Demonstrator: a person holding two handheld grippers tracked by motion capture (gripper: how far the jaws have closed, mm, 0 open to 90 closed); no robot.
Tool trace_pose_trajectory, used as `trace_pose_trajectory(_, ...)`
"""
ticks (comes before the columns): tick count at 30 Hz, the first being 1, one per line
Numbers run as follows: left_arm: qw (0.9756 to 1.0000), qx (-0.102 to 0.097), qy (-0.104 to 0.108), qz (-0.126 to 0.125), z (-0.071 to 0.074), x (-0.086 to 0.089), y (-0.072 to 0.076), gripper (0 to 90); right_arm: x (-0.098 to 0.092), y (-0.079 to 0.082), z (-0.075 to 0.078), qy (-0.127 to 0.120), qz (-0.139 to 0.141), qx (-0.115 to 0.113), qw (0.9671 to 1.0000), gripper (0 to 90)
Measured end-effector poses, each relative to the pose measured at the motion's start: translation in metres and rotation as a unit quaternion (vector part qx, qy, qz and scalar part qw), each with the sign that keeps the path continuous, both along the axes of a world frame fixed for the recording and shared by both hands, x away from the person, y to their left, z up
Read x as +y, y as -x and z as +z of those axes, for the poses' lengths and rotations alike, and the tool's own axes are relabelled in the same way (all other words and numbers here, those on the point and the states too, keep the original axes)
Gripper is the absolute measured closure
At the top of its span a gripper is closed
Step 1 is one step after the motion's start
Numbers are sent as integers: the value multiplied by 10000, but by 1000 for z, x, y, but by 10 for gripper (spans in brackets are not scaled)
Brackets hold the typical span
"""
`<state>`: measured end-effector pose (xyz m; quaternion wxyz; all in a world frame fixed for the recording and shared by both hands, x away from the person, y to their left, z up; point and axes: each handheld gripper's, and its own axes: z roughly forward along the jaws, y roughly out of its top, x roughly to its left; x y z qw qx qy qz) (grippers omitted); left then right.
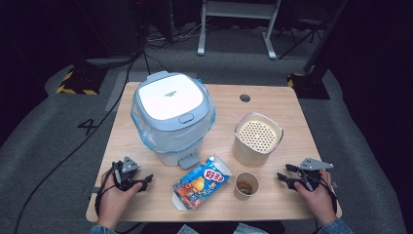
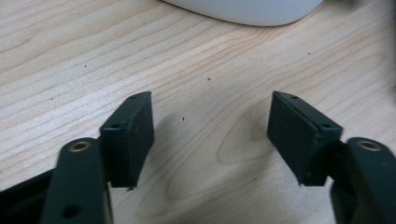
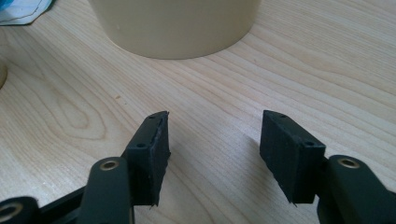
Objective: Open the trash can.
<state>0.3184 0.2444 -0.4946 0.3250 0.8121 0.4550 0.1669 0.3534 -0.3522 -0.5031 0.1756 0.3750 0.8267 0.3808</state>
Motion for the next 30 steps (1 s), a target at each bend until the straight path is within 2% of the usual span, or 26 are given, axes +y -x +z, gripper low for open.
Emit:
trace_pose_trajectory(3,10000,-2,70,-59,7,1,2,381,0,0,0,-1,-1,1,10000,430)
trace_pose_trajectory(6,9992,42,211,-324,25,2,6,419,0,0,0,0,1,0,10000,430)
trace_pose_trajectory(7,9992,42,211,-324,25,2,6,433,0,0,0,0,1,0,10000,430)
trace_pose_trajectory(8,9987,66,249,-443,37,2,9,465,0,0,0,2,6,0,10000,429)
trace_pose_trajectory(10,9979,20,323,-569,49,2,11,512,0,0,0,0,10,0,10000,429)
trace_pose_trajectory(11,9979,20,323,-569,49,2,11,537,0,0,0,-1,13,1,10000,429)
trace_pose_trajectory(14,9957,-51,452,-804,69,1,11,595,0,0,0,1,27,1,10000,429)
trace_pose_trajectory(15,9957,-51,452,-804,69,1,11,611,0,0,0,1,27,1,10000,429)
trace_pose_trajectory(16,9952,-94,357,-901,79,-1,10,627,0,0,0,1,32,1,10000,429)
trace_pose_trajectory(18,9947,-124,347,-956,83,-2,9,641,0,0,0,0,31,1,10000,429)
trace_pose_trajectory(20,9929,-192,419,-1093,97,-3,6,686,0,0,0,0,31,1,10000,429)
trace_pose_trajectory(23,9916,-236,461,-1185,105,-4,4,738,0,0,0,-3,32,0,10000,429)
trace_pose_trajectory(24,9902,-242,530,-1267,113,-5,2,753,0,0,0,-4,33,-1,10000,429)
trace_pose_trajectory(28,9865,-289,686,-1460,125,-7,-1,829,0,-1,0,-3,39,1,10000,429)
trace_pose_trajectory(29,9865,-289,686,-1460,125,-7,-1,849,0,-1,0,-3,39,1,10000,429)
trace_pose_trajectory(30,9845,-321,758,-1546,132,-7,-3,869,0,-1,0,-4,39,1,10000,429)
